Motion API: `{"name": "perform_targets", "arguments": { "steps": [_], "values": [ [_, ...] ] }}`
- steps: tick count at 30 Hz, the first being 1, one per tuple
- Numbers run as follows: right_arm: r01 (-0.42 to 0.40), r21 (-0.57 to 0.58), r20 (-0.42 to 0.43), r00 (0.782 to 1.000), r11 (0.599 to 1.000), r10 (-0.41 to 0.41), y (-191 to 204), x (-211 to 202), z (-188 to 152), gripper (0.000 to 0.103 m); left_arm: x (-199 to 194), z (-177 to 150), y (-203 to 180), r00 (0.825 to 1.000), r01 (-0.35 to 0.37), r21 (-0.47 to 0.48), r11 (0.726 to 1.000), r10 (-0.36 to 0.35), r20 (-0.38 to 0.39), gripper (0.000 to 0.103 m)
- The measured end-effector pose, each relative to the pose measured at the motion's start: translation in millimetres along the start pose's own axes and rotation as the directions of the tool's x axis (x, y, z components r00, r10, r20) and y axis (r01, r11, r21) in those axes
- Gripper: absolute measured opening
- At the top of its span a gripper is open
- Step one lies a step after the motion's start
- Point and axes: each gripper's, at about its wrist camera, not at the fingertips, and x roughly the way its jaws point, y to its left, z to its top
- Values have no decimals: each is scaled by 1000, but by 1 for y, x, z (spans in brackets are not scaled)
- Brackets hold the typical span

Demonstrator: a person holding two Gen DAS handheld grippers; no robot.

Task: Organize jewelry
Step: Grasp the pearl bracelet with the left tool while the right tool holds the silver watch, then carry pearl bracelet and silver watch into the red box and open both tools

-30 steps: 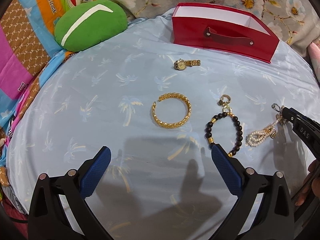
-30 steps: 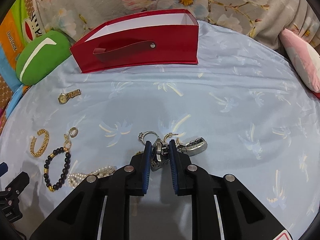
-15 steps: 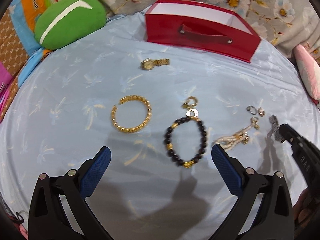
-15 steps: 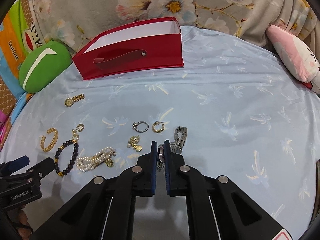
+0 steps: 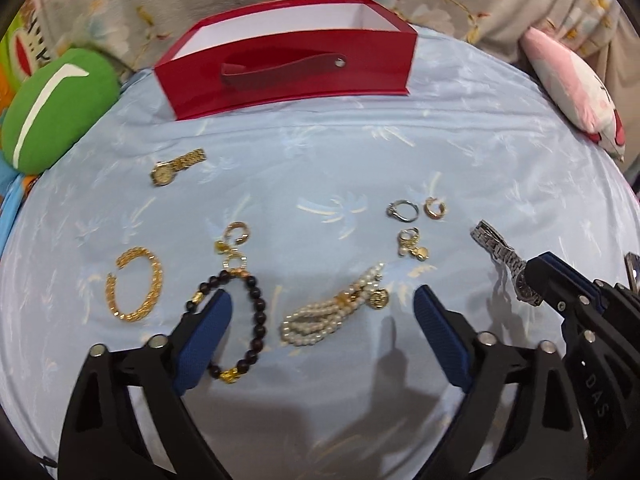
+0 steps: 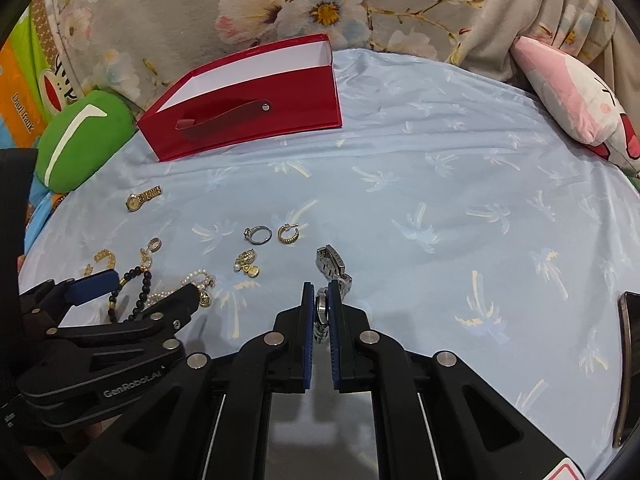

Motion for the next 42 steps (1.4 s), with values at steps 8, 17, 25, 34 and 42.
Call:
{"name": "perform_targets", "arguments": {
  "steps": [8,17,25,34,42],
  "values": [
    [-13,10,-3,1000,1000,13,-4,-3,0,6,14,-3,-9,997,55,44,998,-52,-57,29],
    [-34,13,29,999,999,33,-3,-18,9,6,-15,4,3,997,76,15,997,-76,21,14],
    [-33,-10,87,996,999,34,2,-37,26,6,-64,32,31,986,52,-21,998,-48,159,14],
    [-48,-55,174,983,997,57,12,-60,60,6,-103,70,81,961,-33,-91,995,57,270,14],
    [-68,-128,283,954,989,102,32,-60,132,6,-107,129,107,928,-132,-103,986,160,335,15]
  ]
}}
